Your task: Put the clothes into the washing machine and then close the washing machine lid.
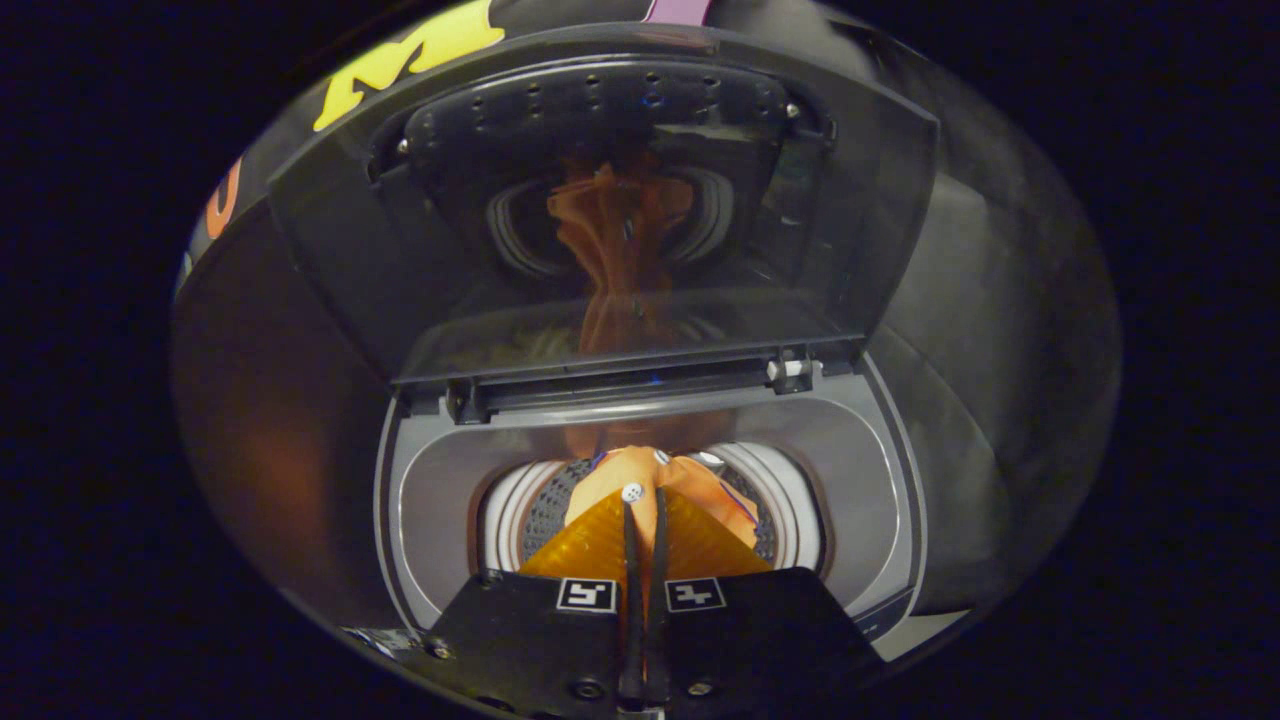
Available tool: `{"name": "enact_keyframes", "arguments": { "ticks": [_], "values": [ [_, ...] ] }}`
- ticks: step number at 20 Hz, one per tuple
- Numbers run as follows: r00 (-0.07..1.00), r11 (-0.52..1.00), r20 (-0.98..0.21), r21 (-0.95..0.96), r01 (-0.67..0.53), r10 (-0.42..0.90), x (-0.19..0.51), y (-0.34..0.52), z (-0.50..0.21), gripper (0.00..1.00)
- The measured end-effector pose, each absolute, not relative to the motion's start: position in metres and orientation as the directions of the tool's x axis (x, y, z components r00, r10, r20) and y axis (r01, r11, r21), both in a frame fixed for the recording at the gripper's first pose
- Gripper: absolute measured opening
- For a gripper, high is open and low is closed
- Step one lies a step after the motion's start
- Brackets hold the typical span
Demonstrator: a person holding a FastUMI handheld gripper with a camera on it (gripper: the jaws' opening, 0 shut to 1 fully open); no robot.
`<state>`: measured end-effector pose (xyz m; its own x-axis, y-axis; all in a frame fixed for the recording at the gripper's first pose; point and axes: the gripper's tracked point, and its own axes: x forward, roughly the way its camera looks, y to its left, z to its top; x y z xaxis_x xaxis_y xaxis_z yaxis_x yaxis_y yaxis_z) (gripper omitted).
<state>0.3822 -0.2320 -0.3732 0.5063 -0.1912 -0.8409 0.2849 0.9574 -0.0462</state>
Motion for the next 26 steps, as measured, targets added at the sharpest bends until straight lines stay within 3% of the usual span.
{"name": "enact_keyframes", "arguments": {
  "ticks": [16, 20, 26],
  "values": [
    [0.467, 0.97, -0.871, -0.042, 0.239, -0.153, 0.383, -0.229, -0.393, 0.07],
    [0.486, 0.978, -0.859, -0.072, 0.197, -0.161, 0.383, -0.229, -0.385, 0.8],
    [0.694, 0.987, -0.702, -0.132, 0.095, -0.16, 0.401, -0.218, -0.28, 0.79]
  ]
}}
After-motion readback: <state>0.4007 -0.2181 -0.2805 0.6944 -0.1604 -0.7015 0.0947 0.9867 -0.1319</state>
